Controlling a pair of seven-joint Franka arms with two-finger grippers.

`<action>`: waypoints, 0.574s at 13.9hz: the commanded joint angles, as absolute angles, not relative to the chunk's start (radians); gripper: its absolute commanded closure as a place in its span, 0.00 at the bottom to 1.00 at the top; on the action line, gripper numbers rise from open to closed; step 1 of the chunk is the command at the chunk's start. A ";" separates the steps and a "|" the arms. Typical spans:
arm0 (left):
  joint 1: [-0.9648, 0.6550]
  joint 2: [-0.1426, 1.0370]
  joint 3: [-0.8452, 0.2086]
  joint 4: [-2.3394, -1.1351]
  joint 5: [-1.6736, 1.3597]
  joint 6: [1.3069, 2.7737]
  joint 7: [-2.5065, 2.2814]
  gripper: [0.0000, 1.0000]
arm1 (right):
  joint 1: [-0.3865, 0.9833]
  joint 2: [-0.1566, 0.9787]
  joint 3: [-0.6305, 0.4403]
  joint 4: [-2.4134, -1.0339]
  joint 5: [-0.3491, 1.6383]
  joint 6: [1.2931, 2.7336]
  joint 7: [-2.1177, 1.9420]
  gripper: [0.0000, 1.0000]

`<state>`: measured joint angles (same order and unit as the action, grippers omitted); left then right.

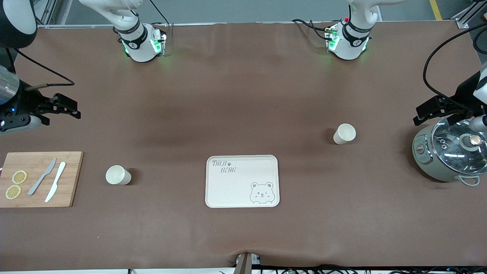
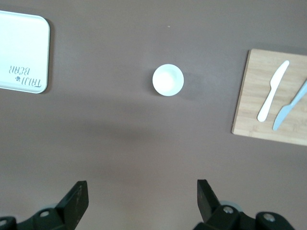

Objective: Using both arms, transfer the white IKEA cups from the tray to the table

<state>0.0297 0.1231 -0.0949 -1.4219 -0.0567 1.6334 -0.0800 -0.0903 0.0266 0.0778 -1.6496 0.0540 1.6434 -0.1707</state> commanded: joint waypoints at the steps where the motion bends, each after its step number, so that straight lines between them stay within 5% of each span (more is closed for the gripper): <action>1: 0.028 0.120 -0.109 -1.414 -0.044 1.634 -0.061 0.00 | -0.098 -0.023 0.081 -1.694 0.048 1.649 -0.146 0.00; 8: 0.023 0.121 -0.114 -1.413 -0.046 1.635 -0.068 0.00 | -0.058 -0.017 0.081 -1.683 -0.012 1.646 -0.141 0.00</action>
